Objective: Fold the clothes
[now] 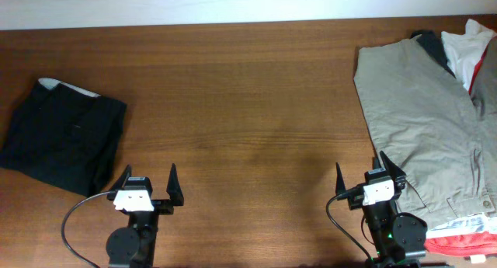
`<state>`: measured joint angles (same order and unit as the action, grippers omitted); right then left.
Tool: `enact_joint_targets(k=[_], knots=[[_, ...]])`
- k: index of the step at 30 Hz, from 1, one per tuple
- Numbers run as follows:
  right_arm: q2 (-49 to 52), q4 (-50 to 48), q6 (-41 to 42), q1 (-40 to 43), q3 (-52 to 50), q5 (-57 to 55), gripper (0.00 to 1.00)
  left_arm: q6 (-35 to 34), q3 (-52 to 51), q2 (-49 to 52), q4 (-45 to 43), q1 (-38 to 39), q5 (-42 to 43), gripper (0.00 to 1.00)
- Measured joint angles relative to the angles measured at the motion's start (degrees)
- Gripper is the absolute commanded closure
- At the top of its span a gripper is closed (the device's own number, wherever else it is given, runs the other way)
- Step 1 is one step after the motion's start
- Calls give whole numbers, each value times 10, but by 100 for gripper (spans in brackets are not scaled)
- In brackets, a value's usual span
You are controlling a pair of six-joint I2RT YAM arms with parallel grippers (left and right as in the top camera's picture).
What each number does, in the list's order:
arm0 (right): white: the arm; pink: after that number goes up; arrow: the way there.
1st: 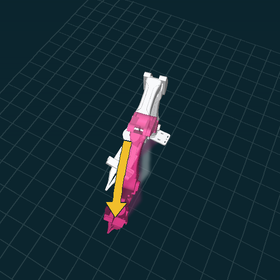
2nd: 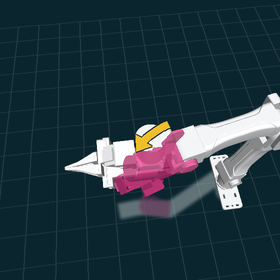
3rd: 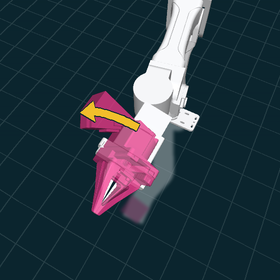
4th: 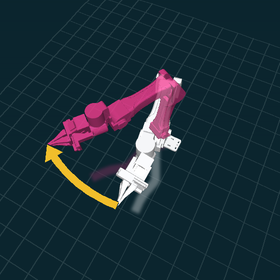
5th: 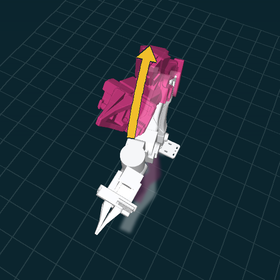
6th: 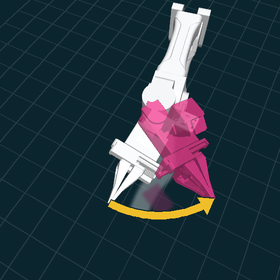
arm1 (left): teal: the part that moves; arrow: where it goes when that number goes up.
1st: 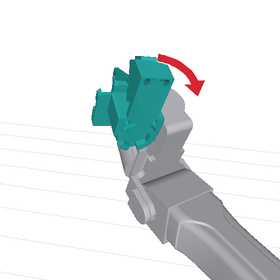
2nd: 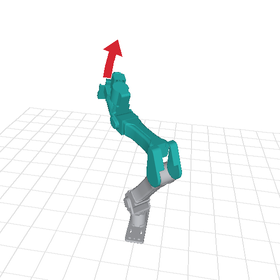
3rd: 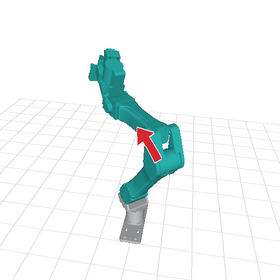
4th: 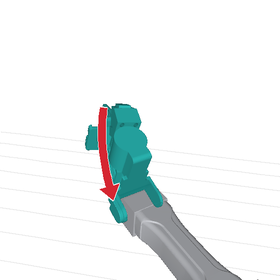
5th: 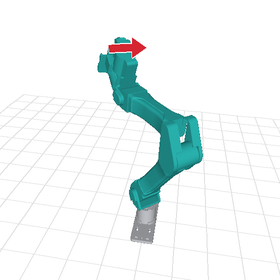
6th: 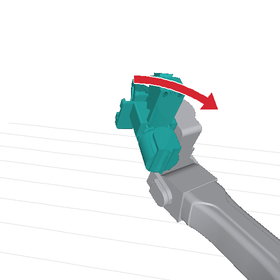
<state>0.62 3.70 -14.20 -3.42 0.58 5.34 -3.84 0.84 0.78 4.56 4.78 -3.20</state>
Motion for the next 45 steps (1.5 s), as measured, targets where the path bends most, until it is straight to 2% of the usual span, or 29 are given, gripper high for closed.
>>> enact_joint_targets(k=[26, 28, 31, 34, 38, 41, 44, 45], knots=[[0, 0, 0, 0, 0, 0, 1, 0, 0, 0, 0, 0, 0, 1], [0, -29, 1, 0, 0, 7, 1, 0, 0, 0, 0, 0, 1, 1], [0, -40, 49, 0, 0, 8, 1, 0, 0, 0, -6, 0, 10, 1], [7, 21, 76, 0, 26, -28, 1, 0, 15, 10, -1, 0, 13, 1], [121, 131, 83, 0, 167, -87, 1, 0, 105, 119, 32, 0, 13, 1], [290, 191, 85, 0, 279, -101, 1, 0, 198, 266, 41, 0, 13, 1], [544, 315, 76, 0, 469, -105, 1, 0, 327, 438, 127, 0, 13, 1], [587, 339, 73, 0, 504, -106, 1, 0, 354, 469, 156, 0, 13, 1]])
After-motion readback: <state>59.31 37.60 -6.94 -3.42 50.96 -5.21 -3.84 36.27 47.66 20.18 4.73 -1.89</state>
